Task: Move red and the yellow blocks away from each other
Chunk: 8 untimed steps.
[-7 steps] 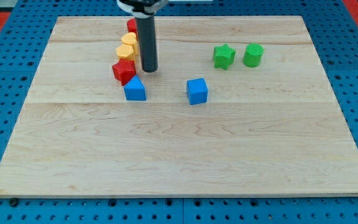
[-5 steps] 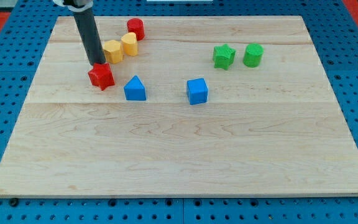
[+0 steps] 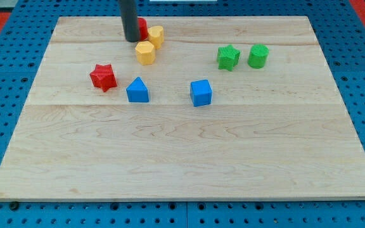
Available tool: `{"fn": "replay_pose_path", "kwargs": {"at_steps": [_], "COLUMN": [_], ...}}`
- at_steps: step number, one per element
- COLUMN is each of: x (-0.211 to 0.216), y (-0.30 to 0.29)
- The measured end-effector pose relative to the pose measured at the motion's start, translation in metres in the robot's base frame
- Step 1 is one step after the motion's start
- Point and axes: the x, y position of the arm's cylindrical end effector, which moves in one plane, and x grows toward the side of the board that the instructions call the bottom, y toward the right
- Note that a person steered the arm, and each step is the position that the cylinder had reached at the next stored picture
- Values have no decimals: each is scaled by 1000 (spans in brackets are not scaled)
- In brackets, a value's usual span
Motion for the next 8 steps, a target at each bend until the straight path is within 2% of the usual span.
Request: {"fn": "replay_pose_path", "kwargs": {"at_steps": [2,3,4,5,6,8], "x": [-9,-8,-11,3,7,25], "y": [109,109,58,63,109,145]}}
